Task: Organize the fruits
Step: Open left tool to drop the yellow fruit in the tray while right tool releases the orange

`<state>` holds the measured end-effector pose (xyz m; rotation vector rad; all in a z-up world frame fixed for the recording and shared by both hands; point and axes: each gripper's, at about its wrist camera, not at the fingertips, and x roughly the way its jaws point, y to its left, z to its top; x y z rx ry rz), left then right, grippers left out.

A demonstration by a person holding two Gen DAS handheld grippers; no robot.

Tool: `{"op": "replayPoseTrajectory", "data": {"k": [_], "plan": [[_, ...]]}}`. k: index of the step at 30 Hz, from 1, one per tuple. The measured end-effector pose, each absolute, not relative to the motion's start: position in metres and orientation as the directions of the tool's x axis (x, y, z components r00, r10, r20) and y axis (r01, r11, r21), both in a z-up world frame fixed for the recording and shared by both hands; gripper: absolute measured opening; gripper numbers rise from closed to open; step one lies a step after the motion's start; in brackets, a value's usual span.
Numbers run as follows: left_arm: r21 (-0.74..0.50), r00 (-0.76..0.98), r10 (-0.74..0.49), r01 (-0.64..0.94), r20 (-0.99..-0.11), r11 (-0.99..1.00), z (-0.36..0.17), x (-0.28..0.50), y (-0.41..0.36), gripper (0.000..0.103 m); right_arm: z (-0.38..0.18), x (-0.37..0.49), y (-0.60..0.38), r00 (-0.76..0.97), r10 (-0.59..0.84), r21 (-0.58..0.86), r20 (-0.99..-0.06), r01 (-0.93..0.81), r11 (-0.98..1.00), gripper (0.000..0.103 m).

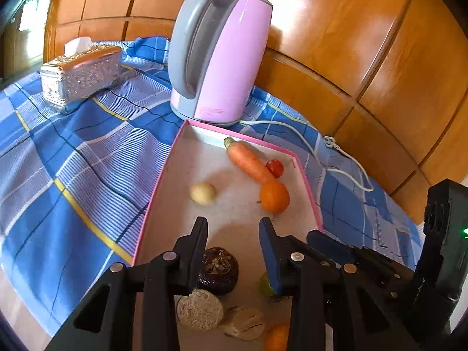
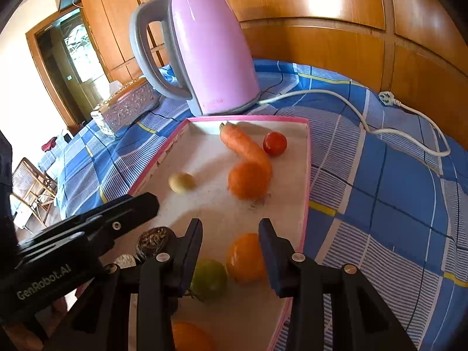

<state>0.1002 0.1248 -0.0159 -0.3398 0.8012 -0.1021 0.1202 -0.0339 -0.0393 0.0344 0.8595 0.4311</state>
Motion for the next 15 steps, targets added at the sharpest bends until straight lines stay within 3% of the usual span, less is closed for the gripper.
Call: {"op": "replayPoseTrajectory", "data": {"k": [15], "plan": [[-0.243, 0.726, -0.097, -0.099, -0.680, 0.965, -0.001, 0.075, 0.121, 0.037, -0.028, 0.097, -0.040, 0.615, 0.343, 0.166, -0.710, -0.326, 0.931, 0.041]]}}
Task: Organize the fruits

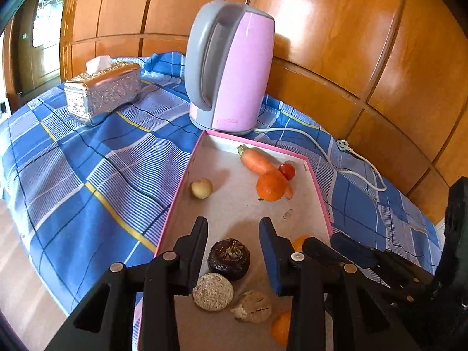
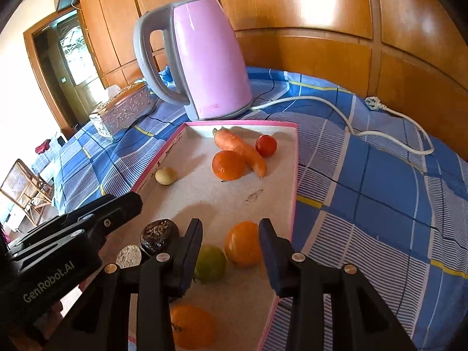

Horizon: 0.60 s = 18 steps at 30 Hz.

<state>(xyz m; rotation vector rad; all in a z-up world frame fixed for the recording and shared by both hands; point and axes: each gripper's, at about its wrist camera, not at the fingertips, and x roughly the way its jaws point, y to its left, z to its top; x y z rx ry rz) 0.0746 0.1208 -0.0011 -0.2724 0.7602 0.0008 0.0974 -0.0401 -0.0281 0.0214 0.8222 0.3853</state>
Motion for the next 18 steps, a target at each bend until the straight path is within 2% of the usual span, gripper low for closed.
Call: {"op": "replayPoseTrajectory", "data": {"k": [13, 18], "plan": [[-0.201, 0.755, -0.066, -0.088, -0.653, 0.976, 0.009, 0.044, 0.109, 0.044, -0.017, 0.059, -0.056, 0.675, 0.297, 0.138, -0.675, -0.280, 0.950, 0.042], [-0.164, 0.764, -0.046, -0.079, -0.644, 0.983, 0.010, 0.032, 0.103, 0.056, -0.018, 0.044, -0.066, 0.697, 0.265, 0.137, -0.667, -0.234, 0.962, 0.046]]}}
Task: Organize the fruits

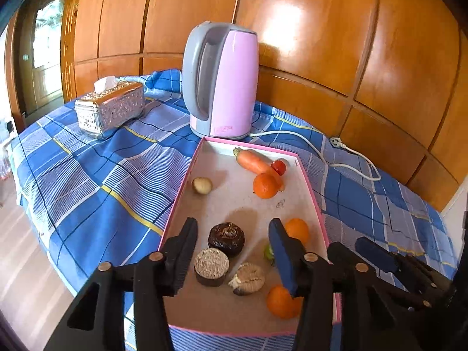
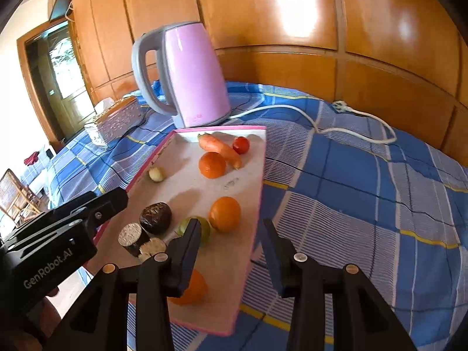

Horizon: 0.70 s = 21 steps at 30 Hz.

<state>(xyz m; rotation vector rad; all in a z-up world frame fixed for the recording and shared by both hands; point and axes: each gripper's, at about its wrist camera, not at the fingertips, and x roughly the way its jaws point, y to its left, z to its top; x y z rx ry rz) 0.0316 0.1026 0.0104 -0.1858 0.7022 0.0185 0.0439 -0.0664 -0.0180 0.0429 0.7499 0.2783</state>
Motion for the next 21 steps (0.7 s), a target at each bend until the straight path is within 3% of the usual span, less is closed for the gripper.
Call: {"op": "replayPoseTrajectory", "data": {"k": [3, 8, 14, 21], "plan": [[-0.147, 0.765, -0.034, -0.080, -0.643, 0.986, 0.010, 0.023, 0.100, 0.063, -0.021, 0.035, -0.074, 0.710, 0.236, 0.136, -0.664, -0.196, 0.971, 0.055], [-0.121, 0.767, 0.007, -0.111, -0.642, 0.986, 0.005, 0.007, 0.099, 0.077, -0.030, 0.022, -0.083, 0.713, 0.199, 0.124, -0.673, -0.157, 0.980, 0.057], [-0.112, 0.760, 0.023, -0.125, -0.650, 0.986, -0.002, 0.000, 0.093, 0.087, -0.035, 0.012, -0.088, 0.713, 0.175, 0.104, -0.679, -0.143, 0.984, 0.057], [-0.108, 0.761, 0.012, -0.108, -0.649, 0.988, -0.005, -0.004, 0.087, 0.089, -0.036, 0.004, -0.091, 0.717, 0.150, 0.081, -0.681, -0.131, 0.988, 0.058]]}}
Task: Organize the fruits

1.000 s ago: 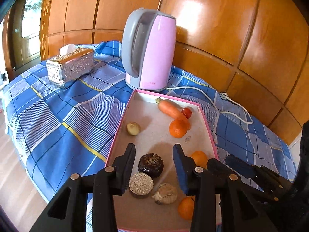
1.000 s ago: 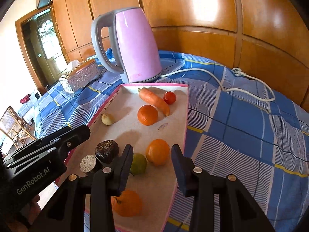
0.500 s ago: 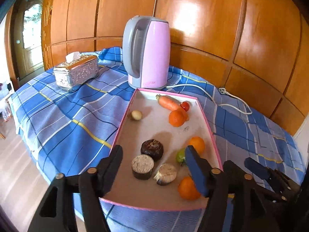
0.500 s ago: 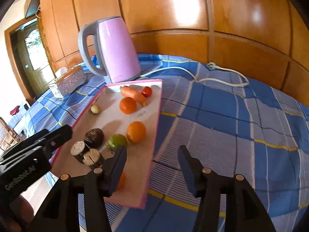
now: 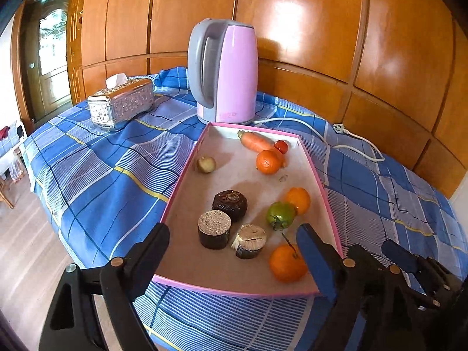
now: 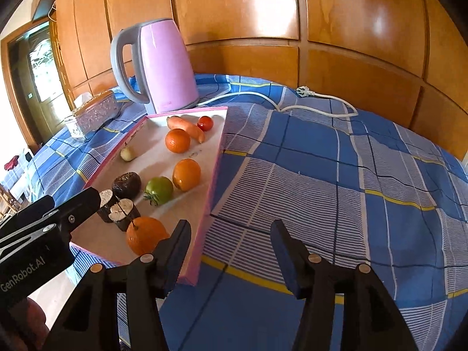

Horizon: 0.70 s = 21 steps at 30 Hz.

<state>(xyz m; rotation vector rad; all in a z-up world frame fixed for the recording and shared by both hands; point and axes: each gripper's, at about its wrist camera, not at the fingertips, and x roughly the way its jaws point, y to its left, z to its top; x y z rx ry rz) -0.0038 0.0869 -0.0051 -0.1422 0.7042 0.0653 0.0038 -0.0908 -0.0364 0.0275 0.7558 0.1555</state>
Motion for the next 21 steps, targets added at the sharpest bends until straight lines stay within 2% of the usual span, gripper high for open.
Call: {"op": "replayPoseTrajectory", "data": {"k": [21], "plan": [[-0.094, 0.758, 0.031, -0.122, -0.651, 0.988, -0.0069, -0.0023, 0.0881, 0.090, -0.0353, -0.0004, -0.0863, 0.726, 0.150, 0.059, -0.671, -0.149, 0.987, 0.058]]}}
